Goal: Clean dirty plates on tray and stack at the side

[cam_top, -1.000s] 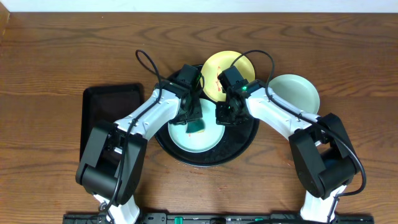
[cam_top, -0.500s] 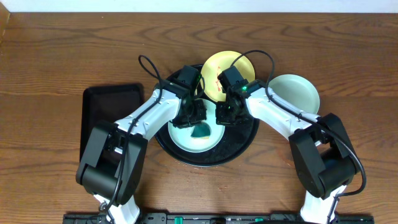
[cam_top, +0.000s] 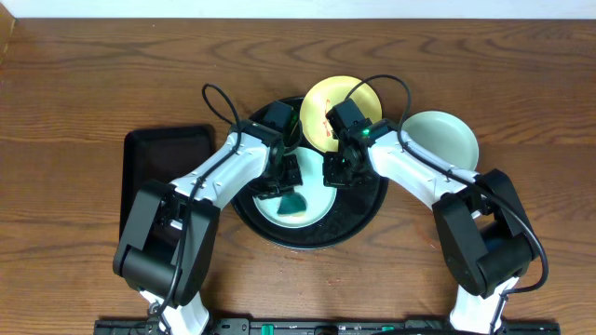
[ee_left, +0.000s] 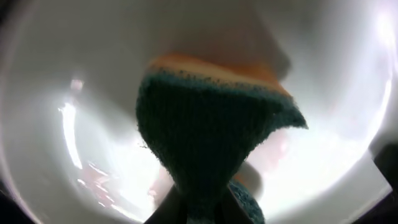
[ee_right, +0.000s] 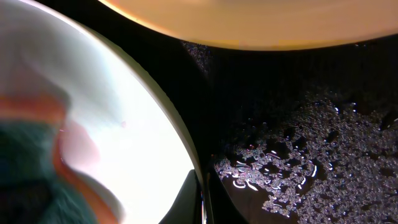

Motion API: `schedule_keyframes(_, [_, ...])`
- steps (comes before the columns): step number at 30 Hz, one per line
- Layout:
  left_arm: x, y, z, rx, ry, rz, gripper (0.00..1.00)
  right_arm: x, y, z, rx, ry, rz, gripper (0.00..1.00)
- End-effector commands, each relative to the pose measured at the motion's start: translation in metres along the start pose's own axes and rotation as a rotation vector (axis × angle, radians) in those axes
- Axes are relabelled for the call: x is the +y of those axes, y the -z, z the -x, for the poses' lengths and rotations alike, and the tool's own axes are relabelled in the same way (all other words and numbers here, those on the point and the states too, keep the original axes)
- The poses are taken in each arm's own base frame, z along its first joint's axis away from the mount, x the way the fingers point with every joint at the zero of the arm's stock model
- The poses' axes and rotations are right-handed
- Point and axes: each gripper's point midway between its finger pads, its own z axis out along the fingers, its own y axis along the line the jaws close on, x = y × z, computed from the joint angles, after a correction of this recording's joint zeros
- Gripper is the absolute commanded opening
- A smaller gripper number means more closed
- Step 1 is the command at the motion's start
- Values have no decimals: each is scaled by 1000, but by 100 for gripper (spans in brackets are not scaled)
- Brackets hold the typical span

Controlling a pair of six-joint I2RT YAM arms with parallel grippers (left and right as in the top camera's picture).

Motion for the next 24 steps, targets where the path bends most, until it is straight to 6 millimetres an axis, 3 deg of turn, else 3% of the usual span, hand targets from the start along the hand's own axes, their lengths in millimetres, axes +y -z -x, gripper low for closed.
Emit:
schedule_keyframes(1, [-20,-4,-22,90,-23,-79,8,-1,-4,2,-4,-6,-16,1])
schedule_keyframes(6, [-32,-4,3,-25,-58,-109,8,-1,-4,2,-3,-6,-14,1])
schedule_keyframes(8, [-27,-4,19,-103,-57,-70,7,-1,-4,1,-2,-6,-14,1])
schedule_keyframes(12, [-9,-1,29,-121,-15,-27,7,0,-4,1,2,5,-7,1])
schedule_keyframes(15, [27,3,27,-64,103,32,7,0,-4,1,2,5,-7,1])
schedule_keyframes(18, [36,5,13,21,148,23,7,1,-4,1,0,5,-6,1])
schedule_keyframes(24, [7,-1,-8,66,33,-14,7,1,-4,1,0,5,-6,1])
